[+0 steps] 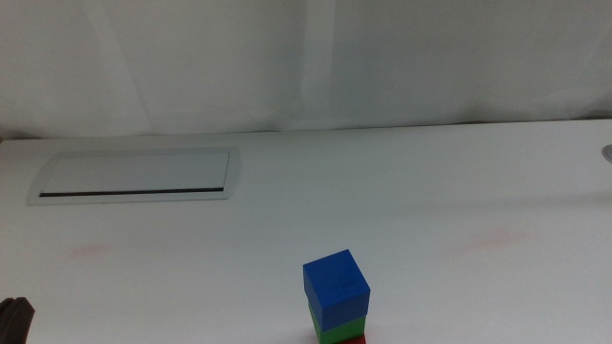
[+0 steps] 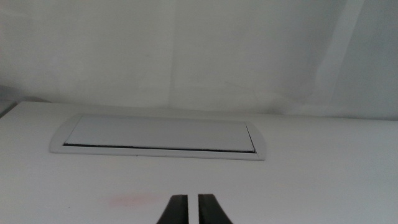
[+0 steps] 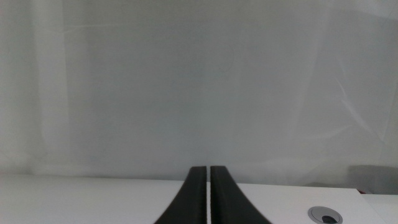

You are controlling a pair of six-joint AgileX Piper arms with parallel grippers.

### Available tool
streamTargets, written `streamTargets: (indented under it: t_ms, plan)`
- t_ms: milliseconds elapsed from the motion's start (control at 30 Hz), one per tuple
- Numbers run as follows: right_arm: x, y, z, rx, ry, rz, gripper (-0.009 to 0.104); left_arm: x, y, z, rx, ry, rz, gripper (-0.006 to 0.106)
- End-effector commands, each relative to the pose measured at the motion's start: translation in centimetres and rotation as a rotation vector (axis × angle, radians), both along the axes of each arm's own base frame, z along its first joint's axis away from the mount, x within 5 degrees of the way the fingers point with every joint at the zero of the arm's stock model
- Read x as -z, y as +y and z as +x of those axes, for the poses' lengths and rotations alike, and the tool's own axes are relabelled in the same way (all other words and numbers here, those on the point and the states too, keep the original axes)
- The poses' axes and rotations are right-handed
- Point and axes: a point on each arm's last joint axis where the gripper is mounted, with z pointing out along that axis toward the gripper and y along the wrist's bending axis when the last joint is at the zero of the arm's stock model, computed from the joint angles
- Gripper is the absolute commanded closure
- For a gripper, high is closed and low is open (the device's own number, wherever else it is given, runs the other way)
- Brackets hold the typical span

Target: Stack red cubes first, then green, then blue cubes in a specific spot.

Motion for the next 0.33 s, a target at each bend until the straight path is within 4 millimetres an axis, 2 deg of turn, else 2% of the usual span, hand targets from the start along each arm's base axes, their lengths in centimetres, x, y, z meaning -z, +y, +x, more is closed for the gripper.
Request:
streamTargets:
  t_ms: [0,300]
  plan:
    - [0.14,0.02,-0.05,-0.002,0.004,-0.008,0.098,1.36,0.02,-0.13,-0.006,0.037,-0.014,0.103]
    - [0.2,0.03,-0.05,-0.004,0.012,-0.005,0.098,1.36,0.02,-0.13,-0.006,0.037,-0.014,0.103]
